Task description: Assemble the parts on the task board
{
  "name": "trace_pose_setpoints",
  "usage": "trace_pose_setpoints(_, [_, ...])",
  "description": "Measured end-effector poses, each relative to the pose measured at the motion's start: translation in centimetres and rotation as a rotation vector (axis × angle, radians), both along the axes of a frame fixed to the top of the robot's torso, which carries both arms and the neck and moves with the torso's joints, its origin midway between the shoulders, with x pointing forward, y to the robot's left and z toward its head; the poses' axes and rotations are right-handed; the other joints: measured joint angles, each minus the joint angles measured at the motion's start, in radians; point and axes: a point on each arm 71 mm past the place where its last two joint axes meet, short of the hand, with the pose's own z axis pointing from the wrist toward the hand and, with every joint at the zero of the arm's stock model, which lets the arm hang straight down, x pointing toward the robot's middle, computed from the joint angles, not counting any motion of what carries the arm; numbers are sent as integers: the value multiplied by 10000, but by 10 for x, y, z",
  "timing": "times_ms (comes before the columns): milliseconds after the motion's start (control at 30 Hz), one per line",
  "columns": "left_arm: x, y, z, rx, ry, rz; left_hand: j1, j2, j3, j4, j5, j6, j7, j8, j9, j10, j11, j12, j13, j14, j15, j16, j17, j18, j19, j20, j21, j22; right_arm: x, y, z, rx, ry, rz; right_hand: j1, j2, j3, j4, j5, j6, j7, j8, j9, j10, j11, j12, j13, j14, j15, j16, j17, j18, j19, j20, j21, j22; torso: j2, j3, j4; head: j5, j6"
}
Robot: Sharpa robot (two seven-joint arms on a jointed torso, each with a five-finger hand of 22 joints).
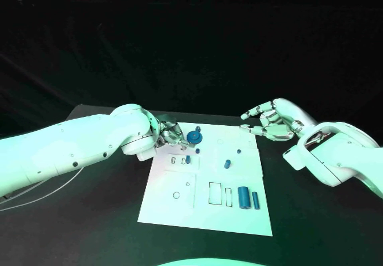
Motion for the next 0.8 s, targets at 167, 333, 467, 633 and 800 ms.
trace_pose_setpoints(167, [4, -7, 0, 778, 73, -52, -136, 96, -216, 10, 0, -76, -29, 158, 280, 43, -43, 176, 222, 0, 0, 0, -1, -137, 3, -4, 70, -1, 1, -1, 0, 46, 64, -66, 0, 0, 0, 0, 55, 0, 0, 5, 3, 2, -3, 0, 0, 30, -30, 0, -1, 0, 0, 0, -45, -13, 2, -1, -16, 18, -22])
trace_pose_setpoints(333, [7, -12, -1, 1313, 165, -62, -363, 58, -434, 14, 0, -124, -51, 296, 521, 43, -43, 252, 328, 0, 0, 0, -1, -138, 3, -3, 75, -2, 2, -3, -1, 60, 106, -124, 0, 0, -28, -27, 96, 0, 0, 5, 3, 36, -36, 0, 0, 30, -30, 0, -1, 0, 0, 0, -45, -27, 9, -1, -18, 7, -69])
trace_pose_setpoints(467, [8, -15, -2, 1613, 232, -104, -434, 65, -486, 10, 0, -161, -16, 296, 605, 43, -43, 294, 381, 0, 0, 0, -2, -137, 3, -4, 75, -2, 2, -3, -1, 60, 126, -157, 0, 0, -58, 2, 145, 0, 0, 5, 3, 36, -36, 0, 0, 30, -30, -50, -1, -1, 24, -23, -82, -48, 13, 0, -17, -29, -104])
trace_pose_setpoints(633, [11, -18, -4, 1892, 324, -161, -479, 21, -515, 34, 0, -196, -51, 348, 663, 43, -42, 361, 402, 0, 0, 0, -3, -137, 3, -3, 113, -2, 2, -4, -1, 52, 152, -193, 0, 0, -58, 2, 154, 0, 0, 44, 2, 36, -36, 0, 0, 30, -30, -59, -2, -1, 35, -35, -126, -69, 13, -4, -5, -44, -143])
trace_pose_setpoints(800, [13, -21, -5, 2088, 407, -233, -478, 22, -540, 10, 0, -196, -51, 348, 704, 78, -78, 362, 439, 0, 0, 0, -3, -136, 3, -3, 113, -3, 3, -3, -2, 41, 175, -200, -32, -32, -86, 29, 209, 0, 0, 44, 1, 36, -36, -1, -1, 30, -30, -59, -2, -1, 35, -34, -193, -128, 15, -7, 10, -33, -178])
